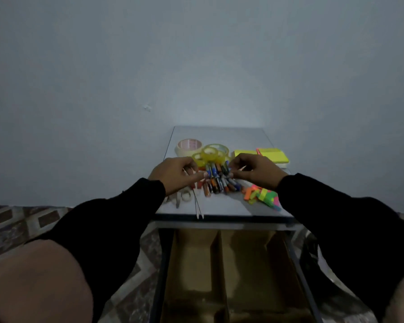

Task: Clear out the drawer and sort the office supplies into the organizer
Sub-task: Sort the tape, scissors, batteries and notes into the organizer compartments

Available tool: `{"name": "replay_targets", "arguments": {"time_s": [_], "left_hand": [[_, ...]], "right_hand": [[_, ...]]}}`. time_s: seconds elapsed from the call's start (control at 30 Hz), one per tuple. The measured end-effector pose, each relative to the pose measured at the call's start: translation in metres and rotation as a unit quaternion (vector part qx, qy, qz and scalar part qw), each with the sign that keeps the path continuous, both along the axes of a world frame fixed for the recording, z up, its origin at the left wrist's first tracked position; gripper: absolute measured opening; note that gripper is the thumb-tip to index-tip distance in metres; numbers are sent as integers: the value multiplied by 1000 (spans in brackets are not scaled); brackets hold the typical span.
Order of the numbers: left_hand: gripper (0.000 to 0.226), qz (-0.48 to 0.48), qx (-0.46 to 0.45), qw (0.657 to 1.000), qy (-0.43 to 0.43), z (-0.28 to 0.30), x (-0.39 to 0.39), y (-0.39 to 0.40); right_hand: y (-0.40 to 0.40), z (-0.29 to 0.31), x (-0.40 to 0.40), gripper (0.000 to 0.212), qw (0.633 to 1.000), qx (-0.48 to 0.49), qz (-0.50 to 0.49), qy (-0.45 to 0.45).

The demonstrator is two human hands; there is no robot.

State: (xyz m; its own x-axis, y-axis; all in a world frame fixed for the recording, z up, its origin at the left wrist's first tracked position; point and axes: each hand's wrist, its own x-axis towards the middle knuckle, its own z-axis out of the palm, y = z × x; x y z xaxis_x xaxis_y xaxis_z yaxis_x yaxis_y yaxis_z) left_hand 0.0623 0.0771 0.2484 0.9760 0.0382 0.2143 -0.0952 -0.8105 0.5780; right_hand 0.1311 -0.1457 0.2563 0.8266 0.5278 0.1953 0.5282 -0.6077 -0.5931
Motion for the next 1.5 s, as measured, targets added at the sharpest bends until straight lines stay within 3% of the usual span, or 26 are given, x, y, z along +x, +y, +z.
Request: {"name": "replay_targets", "arguments": {"time_s": [0.2, 0.43, 0.57, 0.7, 0.83, 1.33, 1.5], "left_hand": [[31, 27, 3, 999, -27, 0, 87, 30], [39, 78, 47, 996, 19, -34, 162, 82], [48, 71, 14, 996, 44, -48, 180, 87], [42, 39, -76, 995, 45, -51, 186, 91], [32, 36, -95, 994, 36, -53, 188, 94], [29, 88, -141, 984, -65, -39, 168, 77], [28, 92, -158, 980, -80, -24, 130, 66]], "right_hand": [[25, 6, 90, 20, 999, -5, -29, -21], [38, -26, 171, 23, 989, -125, -64, -44], [45, -38, 197, 30, 982, -175, -68, -16], [49, -38, 204, 31, 987, -154, -36, 42], [48, -28, 202, 32, 984, -161, 7, 81], [37, -28, 187, 13, 979, -107, -114, -128], [19, -7, 149, 12, 981, -80, -131, -122]]}}
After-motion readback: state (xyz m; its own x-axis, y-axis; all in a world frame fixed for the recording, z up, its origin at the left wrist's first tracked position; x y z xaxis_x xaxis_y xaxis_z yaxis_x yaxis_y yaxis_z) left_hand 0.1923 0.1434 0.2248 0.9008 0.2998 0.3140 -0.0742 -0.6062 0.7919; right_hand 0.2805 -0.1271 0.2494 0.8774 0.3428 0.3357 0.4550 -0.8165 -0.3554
